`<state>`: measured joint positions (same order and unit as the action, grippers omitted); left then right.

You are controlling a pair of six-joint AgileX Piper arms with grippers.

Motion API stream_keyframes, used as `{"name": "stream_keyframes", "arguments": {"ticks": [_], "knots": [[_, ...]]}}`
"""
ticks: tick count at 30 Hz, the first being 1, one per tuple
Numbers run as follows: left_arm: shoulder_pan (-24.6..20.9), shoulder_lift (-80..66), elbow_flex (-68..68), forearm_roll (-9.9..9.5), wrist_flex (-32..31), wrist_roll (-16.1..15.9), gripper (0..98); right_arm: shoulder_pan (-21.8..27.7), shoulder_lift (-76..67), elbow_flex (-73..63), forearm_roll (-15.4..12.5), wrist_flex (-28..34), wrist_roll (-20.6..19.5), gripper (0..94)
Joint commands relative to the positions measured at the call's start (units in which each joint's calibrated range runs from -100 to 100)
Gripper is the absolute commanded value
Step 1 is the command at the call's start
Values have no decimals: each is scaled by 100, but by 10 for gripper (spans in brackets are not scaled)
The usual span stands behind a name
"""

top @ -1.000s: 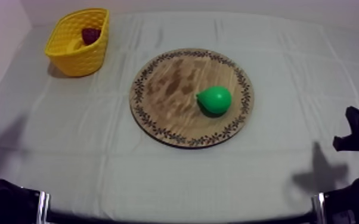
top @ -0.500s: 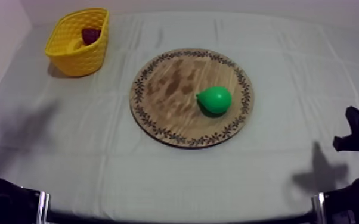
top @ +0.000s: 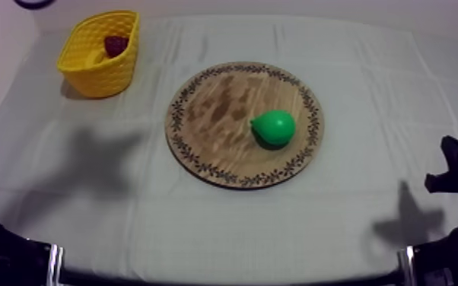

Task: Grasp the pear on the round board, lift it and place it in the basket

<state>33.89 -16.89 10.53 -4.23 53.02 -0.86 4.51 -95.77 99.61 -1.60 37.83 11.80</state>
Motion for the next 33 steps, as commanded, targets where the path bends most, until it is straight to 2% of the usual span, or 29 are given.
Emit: {"name": "stream_keyframes", "arguments": {"ticks": [1, 5, 11, 26, 30, 33], "knots": [[150, 259, -22, -31, 31, 13, 0, 1, 1, 5, 1, -1, 0, 5], [370, 648, -26, -117, 53, 41, 0, 1, 1, 5, 1, -1, 0, 5], [526, 1265, -60, -124, 23, -24, 0, 1, 1, 5, 1, -1, 0, 5], [472, 2702, -561, -151, -341, -614, 7, 1, 1, 5, 1, -1, 0, 5], [434, 2894, -690, -141, -181, -678, 80, 1, 1, 5, 1, -1, 0, 5], [417, 2989, -730, -132, 49, -695, 185, 1, 1, 5, 1, -1, 0, 5]]}}
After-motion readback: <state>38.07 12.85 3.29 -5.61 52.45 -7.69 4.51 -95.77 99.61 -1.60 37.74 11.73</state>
